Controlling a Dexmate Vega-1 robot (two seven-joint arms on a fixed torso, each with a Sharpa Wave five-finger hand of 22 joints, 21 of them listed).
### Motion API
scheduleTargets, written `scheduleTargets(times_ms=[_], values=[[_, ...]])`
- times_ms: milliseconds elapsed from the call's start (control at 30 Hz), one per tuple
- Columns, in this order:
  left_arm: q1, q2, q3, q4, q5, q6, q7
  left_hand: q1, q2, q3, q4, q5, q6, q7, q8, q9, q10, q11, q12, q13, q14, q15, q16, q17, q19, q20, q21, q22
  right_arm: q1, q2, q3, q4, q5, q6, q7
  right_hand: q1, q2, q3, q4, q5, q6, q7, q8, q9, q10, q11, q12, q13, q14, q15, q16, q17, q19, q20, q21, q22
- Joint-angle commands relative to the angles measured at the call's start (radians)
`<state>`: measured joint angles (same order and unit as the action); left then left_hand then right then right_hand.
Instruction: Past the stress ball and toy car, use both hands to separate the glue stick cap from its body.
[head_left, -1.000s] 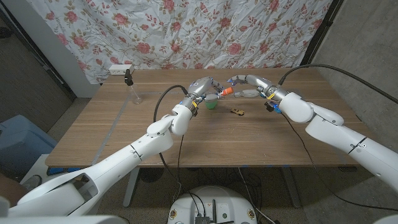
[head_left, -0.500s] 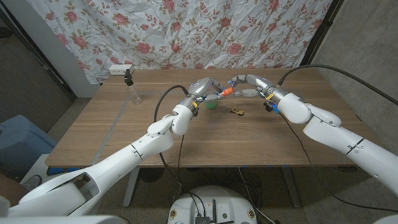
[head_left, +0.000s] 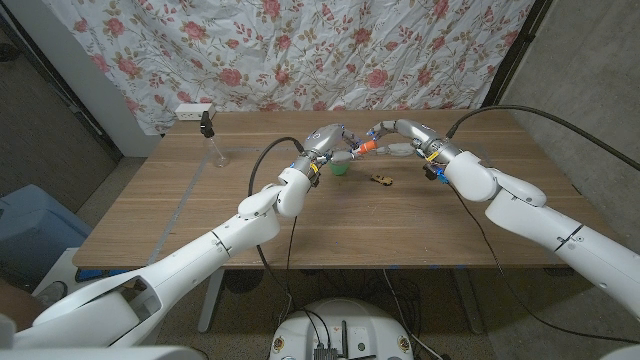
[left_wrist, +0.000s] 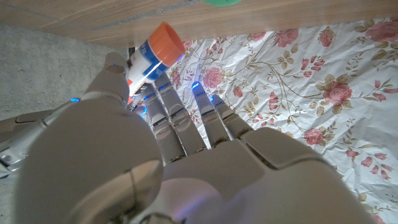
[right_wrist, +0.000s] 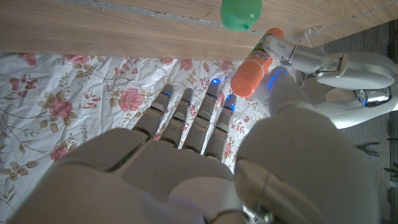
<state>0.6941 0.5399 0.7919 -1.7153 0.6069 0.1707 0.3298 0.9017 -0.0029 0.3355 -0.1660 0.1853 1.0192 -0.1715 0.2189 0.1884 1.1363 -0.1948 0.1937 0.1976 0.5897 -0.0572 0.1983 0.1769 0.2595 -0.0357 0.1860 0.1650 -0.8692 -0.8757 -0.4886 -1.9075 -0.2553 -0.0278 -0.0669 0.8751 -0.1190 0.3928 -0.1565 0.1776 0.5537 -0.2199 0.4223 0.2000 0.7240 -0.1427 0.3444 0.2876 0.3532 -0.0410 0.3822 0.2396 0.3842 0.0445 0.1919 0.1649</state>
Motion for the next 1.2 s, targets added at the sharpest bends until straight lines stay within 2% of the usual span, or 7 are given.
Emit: scheduleTargets(times_ms=[33, 333, 800, 1200], values=[[-0.002, -0.003, 0.003, 0.004, 0.000, -0.010, 0.007, 0.012, 0.032, 0.008, 0.004, 0.007, 0.109, 0.015, 0.008, 0.006, 0.037, -0.030, 0.008, 0.004, 0.006, -0.135, -0.003, 0.002, -0.006, 0.000, 0.002, 0.004, -0.005, 0.002, -0.004, -0.012, -0.021, -0.010, -0.017, 0.004, 0.016, -0.007, -0.003, 0.005, 0.026, 0.002, 0.012, 0.000, 0.028, -0.014, 0.009, 0.002, 0.022, -0.062, 0.017, 0.005, 0.005, -0.010, -0.003, 0.002], [-0.003, -0.005, 0.005, 0.007, 0.000, -0.017, 0.008, 0.011, 0.033, 0.009, 0.004, 0.007, 0.111, 0.015, 0.008, 0.006, 0.037, -0.030, 0.008, 0.004, 0.007, -0.135, -0.004, 0.001, -0.006, 0.000, 0.002, 0.004, -0.007, 0.009, -0.002, -0.012, -0.025, -0.015, -0.032, 0.023, 0.024, -0.009, -0.006, 0.006, 0.077, 0.002, 0.034, 0.006, 0.075, -0.036, 0.013, 0.001, 0.045, -0.081, 0.034, 0.009, 0.018, -0.016, -0.001, 0.001], [-0.012, -0.014, 0.008, 0.015, 0.001, -0.015, 0.001, 0.009, 0.033, 0.009, 0.004, 0.007, 0.109, 0.015, 0.006, 0.006, 0.037, -0.030, 0.008, 0.004, 0.007, -0.135, -0.005, 0.001, -0.006, 0.001, 0.001, 0.004, -0.007, 0.013, 0.001, 0.000, -0.021, -0.003, -0.041, 0.043, 0.041, -0.015, -0.004, 0.006, 0.159, 0.001, 0.069, 0.013, 0.144, -0.049, 0.019, 0.000, 0.073, -0.103, 0.061, 0.015, 0.029, -0.022, -0.002, 0.001], [-0.017, -0.009, 0.010, 0.023, -0.002, -0.034, 0.001, 0.010, 0.033, 0.009, 0.002, 0.007, 0.109, 0.014, 0.005, 0.006, 0.038, -0.030, 0.008, 0.004, 0.007, -0.136, -0.005, 0.001, -0.006, 0.000, 0.002, 0.004, 0.006, 0.004, 0.007, 0.024, 0.005, 0.026, -0.018, 0.053, 0.054, -0.018, -0.002, 0.004, 0.173, -0.001, 0.071, 0.009, 0.157, -0.056, 0.014, 0.001, 0.082, -0.114, 0.073, 0.018, 0.034, -0.024, -0.002, 0.001]])
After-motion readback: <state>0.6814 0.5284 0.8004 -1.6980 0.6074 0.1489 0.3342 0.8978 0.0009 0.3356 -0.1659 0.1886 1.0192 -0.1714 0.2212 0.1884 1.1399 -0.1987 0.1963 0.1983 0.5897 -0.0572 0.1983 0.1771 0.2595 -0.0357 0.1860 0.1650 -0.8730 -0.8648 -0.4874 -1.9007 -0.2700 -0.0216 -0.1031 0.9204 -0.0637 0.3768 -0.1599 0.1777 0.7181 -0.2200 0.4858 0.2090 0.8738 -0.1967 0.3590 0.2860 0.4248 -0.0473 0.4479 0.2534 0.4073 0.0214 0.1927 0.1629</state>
